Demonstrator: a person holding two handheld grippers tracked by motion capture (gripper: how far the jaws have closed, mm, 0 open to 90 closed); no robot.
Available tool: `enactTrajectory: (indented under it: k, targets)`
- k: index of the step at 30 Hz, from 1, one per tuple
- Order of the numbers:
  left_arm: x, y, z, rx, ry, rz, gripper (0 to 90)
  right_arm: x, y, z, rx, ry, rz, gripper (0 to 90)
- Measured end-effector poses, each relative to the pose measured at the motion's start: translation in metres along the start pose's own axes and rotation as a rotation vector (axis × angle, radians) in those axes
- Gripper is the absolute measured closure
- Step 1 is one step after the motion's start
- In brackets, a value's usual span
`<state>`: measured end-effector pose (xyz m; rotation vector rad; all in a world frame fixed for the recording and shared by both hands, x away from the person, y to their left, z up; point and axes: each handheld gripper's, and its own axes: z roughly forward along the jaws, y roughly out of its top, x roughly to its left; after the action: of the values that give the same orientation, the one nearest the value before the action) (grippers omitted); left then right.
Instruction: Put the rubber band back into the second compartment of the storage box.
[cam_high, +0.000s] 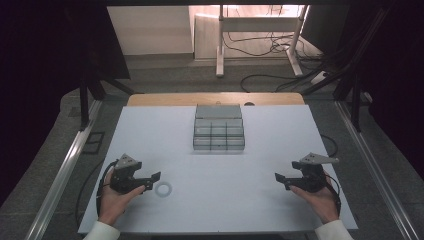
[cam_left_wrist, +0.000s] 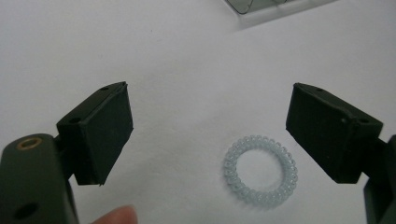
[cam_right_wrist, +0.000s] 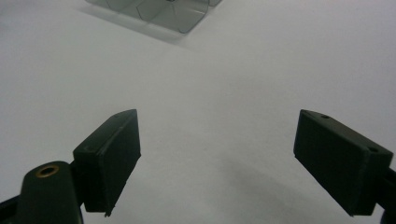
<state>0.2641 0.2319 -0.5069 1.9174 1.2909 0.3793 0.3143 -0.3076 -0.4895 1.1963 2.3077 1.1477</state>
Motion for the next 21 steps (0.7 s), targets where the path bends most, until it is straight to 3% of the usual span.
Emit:
enactTrajectory:
  k: [21]
  targets:
    - [-0.0047, -0.0021, 0.0014, 0.019, 0.009, 0.027, 14.6, -0.0004, -0.0011, -0.0003, 0.003, -0.010, -0.002, 15.4]
